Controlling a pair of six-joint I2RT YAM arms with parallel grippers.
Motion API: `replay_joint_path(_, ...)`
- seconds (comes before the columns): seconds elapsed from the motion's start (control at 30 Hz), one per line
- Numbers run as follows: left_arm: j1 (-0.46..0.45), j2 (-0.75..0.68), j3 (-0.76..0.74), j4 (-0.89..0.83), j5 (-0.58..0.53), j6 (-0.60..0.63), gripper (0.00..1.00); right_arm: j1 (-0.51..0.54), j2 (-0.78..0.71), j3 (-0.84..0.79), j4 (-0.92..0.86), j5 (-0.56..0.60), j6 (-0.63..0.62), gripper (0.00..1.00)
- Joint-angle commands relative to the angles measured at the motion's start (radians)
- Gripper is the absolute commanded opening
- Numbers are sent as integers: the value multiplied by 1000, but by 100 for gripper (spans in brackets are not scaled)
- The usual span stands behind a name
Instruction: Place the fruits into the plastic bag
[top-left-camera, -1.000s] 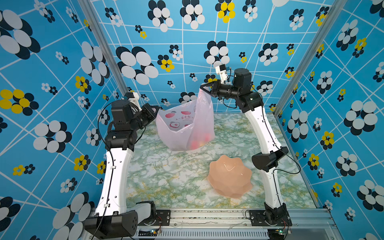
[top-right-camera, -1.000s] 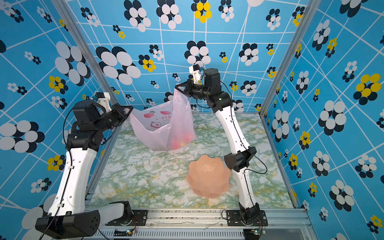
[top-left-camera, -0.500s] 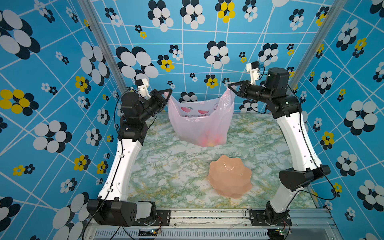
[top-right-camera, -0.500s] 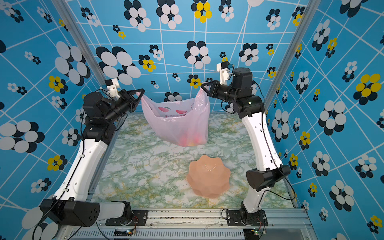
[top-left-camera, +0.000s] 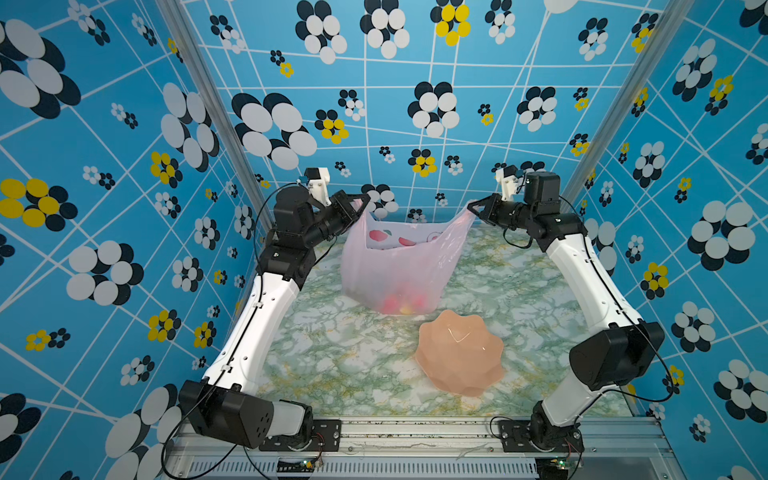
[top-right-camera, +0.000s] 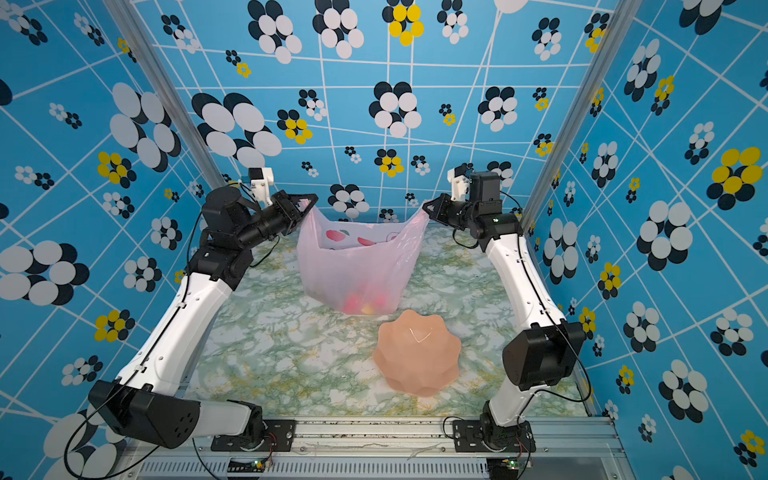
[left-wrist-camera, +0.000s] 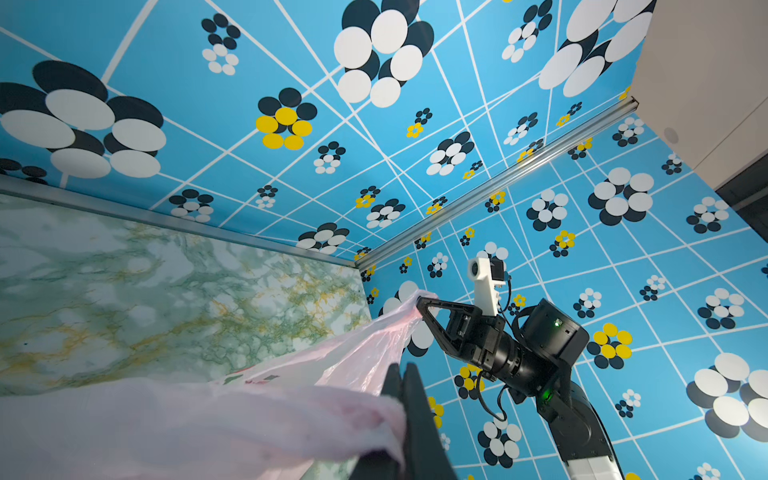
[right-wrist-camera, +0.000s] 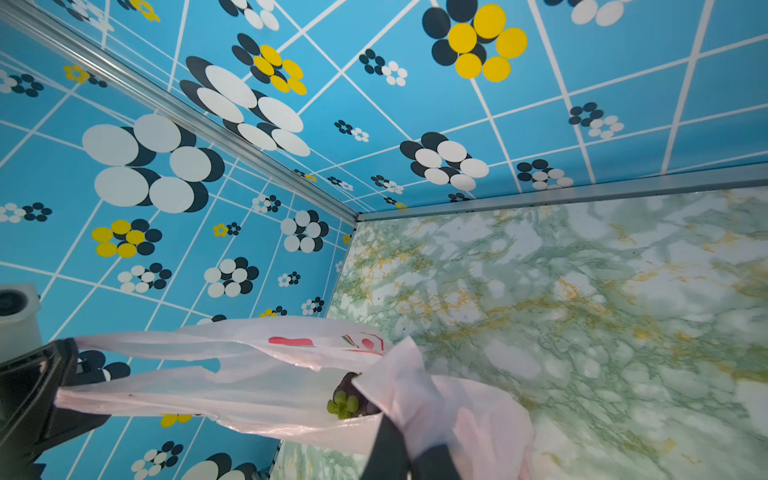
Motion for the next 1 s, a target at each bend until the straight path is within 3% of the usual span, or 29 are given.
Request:
replay_joint_path(0.0, -1, -8, -11, 36, -27, 39, 2, -15, -80, 29, 66, -13, -2, 0)
replay_joint_path(0.1, -2, -7, -16, 48, -21, 34, 2, -19, -77, 50, 55, -13, -6, 0)
replay_joint_path(0.17, -3, -1, -16, 48, -14, 35, 8, -20, -72, 56, 54, -18, -5, 0)
replay_joint_path(0.33, -4, 6, -23, 32, -15, 51, 42, -21, -61, 50, 50, -38, 5, 19)
replay_joint_path(0.4, -5, 3, -25, 22, -20, 67, 63, -22, -67, 45, 58, -41, 10, 27)
replay_joint_path(0.53, -5, -6, -24, 4, -24, 100, 83, -21, -76, 39, 58, -35, 12, 44)
replay_joint_path(0.6, -3, -13, -23, -5, -28, 119, 99, -21, -79, 41, 41, -25, 5, 54)
replay_joint_path(0.8, -2, -44, -24, -47, -58, 192, 99, -21, -100, 22, 6, 9, 1, 78)
replay_joint_path(0.97, 1, -76, -44, -54, -77, 239, 99, -21, -134, -19, 3, 25, -1, 89)
